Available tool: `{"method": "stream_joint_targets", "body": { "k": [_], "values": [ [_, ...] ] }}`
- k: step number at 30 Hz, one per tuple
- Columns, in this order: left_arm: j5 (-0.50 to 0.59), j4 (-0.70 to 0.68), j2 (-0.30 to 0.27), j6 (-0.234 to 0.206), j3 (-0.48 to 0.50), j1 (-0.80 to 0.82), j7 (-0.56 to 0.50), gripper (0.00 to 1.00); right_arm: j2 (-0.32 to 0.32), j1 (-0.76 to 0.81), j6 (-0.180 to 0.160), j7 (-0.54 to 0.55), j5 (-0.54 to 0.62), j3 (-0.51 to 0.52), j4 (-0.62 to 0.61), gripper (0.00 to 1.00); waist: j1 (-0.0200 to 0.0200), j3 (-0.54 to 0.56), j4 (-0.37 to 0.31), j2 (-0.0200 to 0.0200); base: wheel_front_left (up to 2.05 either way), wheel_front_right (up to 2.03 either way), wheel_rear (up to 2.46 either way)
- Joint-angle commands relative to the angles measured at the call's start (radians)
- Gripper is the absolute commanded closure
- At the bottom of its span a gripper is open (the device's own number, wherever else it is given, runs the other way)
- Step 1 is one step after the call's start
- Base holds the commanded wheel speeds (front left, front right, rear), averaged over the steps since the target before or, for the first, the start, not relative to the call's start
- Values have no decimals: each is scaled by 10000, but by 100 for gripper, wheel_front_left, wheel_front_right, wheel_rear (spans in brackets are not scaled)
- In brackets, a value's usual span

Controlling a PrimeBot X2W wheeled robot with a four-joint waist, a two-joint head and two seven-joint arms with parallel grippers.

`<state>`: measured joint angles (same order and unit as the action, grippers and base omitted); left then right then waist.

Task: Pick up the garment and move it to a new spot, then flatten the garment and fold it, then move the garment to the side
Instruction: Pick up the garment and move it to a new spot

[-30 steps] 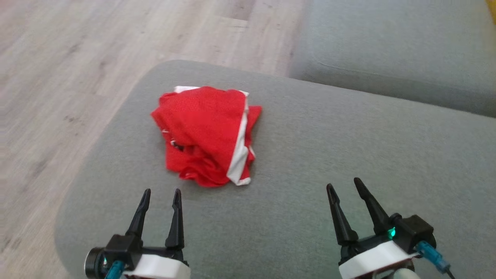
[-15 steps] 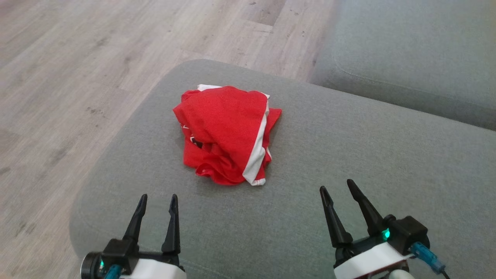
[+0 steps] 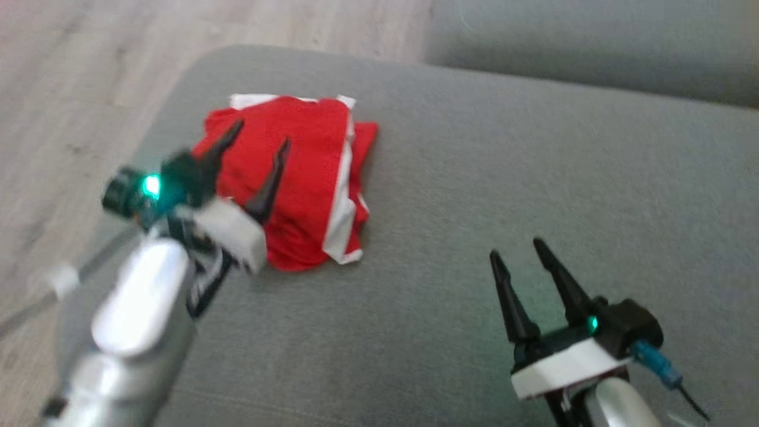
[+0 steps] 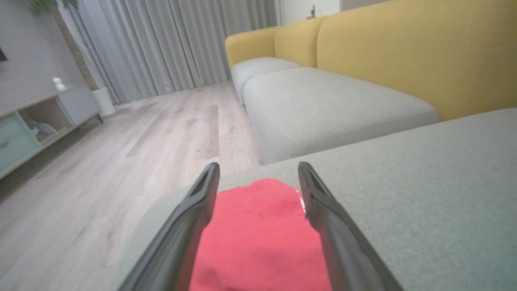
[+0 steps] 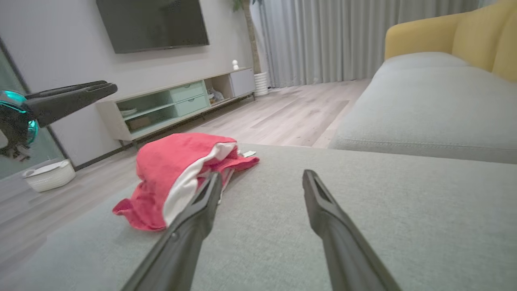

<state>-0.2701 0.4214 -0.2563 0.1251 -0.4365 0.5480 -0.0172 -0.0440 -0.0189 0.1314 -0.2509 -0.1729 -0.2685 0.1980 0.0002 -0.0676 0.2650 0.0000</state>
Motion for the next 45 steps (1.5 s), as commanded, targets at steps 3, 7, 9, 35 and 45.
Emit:
{"method": "stream_joint_targets", "body": {
  "k": [3,7,9,35,45],
  "values": [
    [-961,150,-922,52,-426,1413,-924,0,-62,-614,-7,-109,81,-174,-393,0,-2,-975,-960,0,0,0,0],
    [-1962,866,-1730,53,-1459,2688,-1920,0,-62,-830,-7,-109,117,-176,-425,0,-2,-1445,-1356,0,0,0,0],
    [-2641,1311,-1889,54,-1798,3088,-2395,0,-62,-915,-7,-109,71,-219,-433,0,-2,-1609,-1492,0,0,0,0],
    [-5977,3006,-2241,55,-2777,4333,968,100,-62,-982,-7,-109,-273,-429,-262,0,-2,-1162,-2177,0,0,0,0],
    [-6573,1013,-2395,55,-3040,4919,2236,100,-62,-779,-7,-109,-596,-436,-228,0,-2,-407,-2408,0,0,0,0]
  ]
}}
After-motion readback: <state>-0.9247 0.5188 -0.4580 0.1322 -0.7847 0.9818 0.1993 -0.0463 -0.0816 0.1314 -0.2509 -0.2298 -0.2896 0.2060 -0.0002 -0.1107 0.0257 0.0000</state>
